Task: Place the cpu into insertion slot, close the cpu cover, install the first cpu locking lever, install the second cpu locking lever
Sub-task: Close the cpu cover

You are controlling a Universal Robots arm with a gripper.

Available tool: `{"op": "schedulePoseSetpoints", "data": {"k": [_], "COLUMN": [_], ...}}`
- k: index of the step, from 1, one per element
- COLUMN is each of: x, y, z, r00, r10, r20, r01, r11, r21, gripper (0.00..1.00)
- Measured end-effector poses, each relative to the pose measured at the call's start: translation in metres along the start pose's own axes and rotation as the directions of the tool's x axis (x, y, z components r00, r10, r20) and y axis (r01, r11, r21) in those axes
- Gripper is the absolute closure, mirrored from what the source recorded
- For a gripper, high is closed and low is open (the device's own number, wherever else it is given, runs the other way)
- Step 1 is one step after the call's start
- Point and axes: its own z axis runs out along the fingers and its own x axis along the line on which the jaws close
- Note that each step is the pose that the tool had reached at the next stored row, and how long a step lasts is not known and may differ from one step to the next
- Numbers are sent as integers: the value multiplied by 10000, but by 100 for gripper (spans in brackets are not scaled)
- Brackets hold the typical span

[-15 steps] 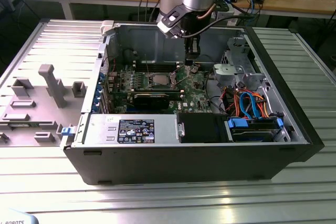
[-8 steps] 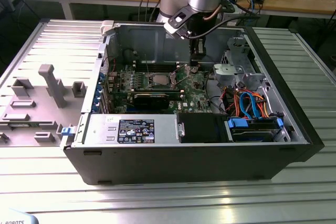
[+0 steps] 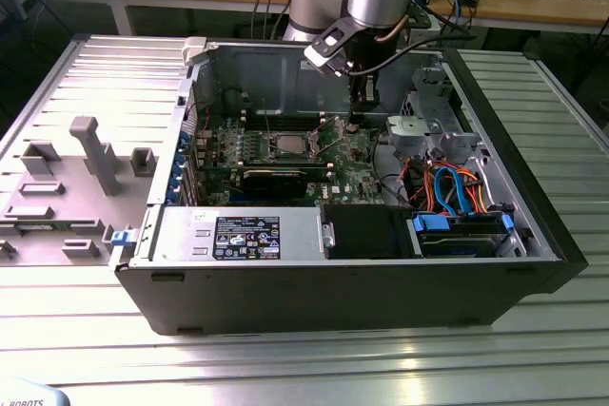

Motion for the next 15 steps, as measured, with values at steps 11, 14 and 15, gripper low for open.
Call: {"op": "schedulePoseSetpoints", "data": {"k": [11, 14, 15], "x": [1, 1, 1], "y": [2, 1, 1], "z": [136, 164, 168], "r00": [10000, 10000, 10000], "r10": [-2, -2, -2], "r20": [-3, 10, 6], "r01": [2, 2, 2], "r11": [10000, 9999, 9999], "r21": [69, 104, 107], "gripper": [89, 89, 89]}}
